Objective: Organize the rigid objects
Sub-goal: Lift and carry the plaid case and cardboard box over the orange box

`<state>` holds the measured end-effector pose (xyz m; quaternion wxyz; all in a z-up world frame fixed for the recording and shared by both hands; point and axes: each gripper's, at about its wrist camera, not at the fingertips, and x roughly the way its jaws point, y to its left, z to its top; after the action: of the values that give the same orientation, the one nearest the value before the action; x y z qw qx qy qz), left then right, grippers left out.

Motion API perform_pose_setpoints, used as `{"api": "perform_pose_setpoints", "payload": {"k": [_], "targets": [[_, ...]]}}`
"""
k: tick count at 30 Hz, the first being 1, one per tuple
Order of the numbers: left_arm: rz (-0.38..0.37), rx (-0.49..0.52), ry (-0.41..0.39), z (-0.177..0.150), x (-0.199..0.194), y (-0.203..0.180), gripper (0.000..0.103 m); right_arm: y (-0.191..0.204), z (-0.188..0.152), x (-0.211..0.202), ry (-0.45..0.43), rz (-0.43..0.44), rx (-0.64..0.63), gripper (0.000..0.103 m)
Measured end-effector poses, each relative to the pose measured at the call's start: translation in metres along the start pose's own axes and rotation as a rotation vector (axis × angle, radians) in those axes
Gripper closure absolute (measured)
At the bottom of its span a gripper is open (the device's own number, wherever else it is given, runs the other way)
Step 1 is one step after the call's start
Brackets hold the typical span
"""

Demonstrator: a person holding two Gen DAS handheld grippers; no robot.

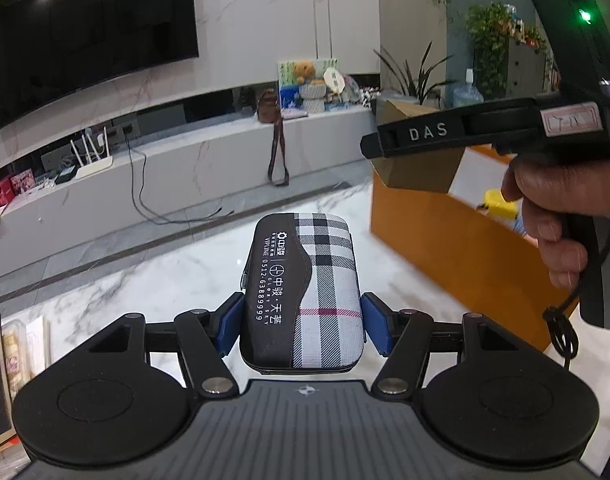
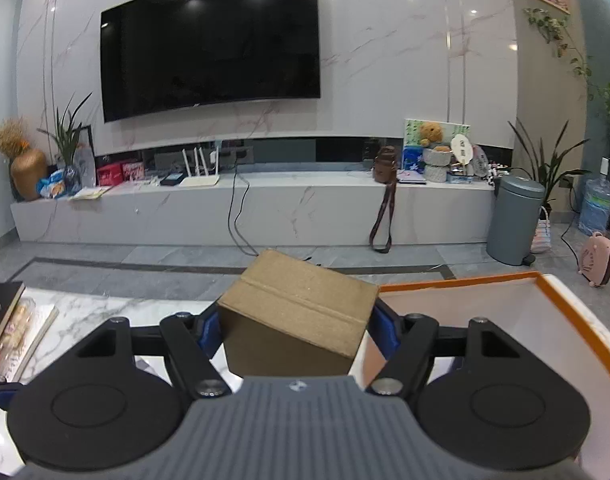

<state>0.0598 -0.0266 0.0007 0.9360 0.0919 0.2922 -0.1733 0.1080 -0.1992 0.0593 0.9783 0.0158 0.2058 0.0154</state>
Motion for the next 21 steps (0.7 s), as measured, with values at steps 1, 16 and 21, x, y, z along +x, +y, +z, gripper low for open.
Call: {"api": "perform_pose_setpoints", "payload": {"k": [1,16,21], "targets": [[-0.005,0.001,-0.007,0.002,-0.001,-0.004,0.031,-0.005,0.002,-0.005,-0.006,-0.003,0.007,0.031],[-0.045,0.049,-0.04,0.031,-0.011,-0.056,0.031,-0.082,0.03,-0.058,-0.112,-0.051,0.146,0.031],[-0.078,0.101,-0.073,0.055,-0.012,-0.086,0.031,-0.109,0.037,-0.065,-0.105,-0.048,0.189,0.031]]}}
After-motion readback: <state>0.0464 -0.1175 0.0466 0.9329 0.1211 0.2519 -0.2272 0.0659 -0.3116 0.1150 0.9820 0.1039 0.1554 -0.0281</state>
